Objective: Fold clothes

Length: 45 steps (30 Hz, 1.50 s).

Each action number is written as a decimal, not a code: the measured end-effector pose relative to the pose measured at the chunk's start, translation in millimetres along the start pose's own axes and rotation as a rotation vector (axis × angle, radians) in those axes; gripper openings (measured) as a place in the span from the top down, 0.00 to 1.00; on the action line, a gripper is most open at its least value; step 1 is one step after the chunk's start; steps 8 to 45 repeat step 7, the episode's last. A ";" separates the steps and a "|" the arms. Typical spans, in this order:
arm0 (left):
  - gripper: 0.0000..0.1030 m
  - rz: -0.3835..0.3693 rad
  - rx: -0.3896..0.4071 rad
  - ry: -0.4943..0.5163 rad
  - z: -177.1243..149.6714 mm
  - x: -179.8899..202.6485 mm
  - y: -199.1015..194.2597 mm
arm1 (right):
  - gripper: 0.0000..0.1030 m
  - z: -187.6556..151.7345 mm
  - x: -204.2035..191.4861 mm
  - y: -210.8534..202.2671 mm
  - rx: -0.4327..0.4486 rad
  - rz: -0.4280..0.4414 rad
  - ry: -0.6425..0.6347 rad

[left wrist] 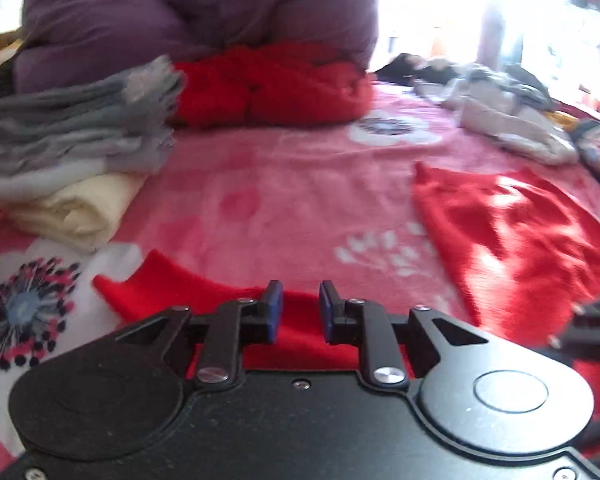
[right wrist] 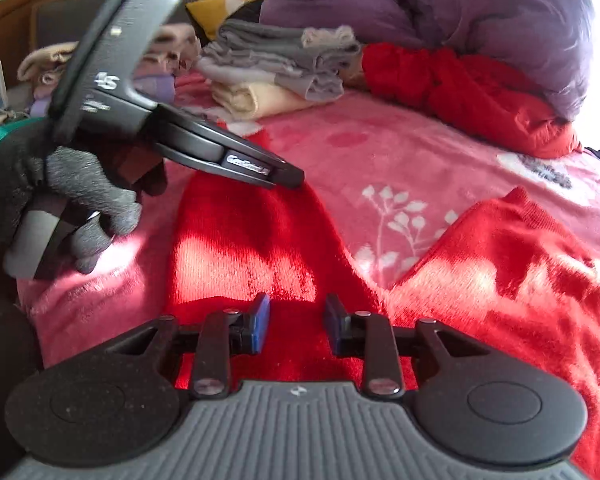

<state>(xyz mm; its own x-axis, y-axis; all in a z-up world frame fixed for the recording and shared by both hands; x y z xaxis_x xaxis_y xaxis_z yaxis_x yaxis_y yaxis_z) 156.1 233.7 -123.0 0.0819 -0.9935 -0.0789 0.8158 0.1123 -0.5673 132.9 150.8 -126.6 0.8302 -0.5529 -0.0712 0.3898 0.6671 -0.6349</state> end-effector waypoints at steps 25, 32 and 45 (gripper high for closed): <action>0.80 -0.054 -0.046 0.171 -6.4 29.3 28.9 | 0.67 -4.6 -1.1 -3.2 0.029 -0.005 -0.005; 0.80 -0.054 -0.046 0.171 -6.4 29.3 28.9 | 0.67 -4.6 -1.1 -3.2 0.029 -0.005 -0.005; 0.80 -0.054 -0.046 0.171 -6.4 29.3 28.9 | 0.67 -4.6 -1.1 -3.2 0.029 -0.005 -0.005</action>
Point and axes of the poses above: each gripper's, at about its wrist camera, not at the fingertips, and y roughly the way its jaws point, x to its right, z to its top, the point moved 7 cm from there along y, roughly the way its jaws point, and after that the axes turned 9 degrees about z, right-handed, at the moved point
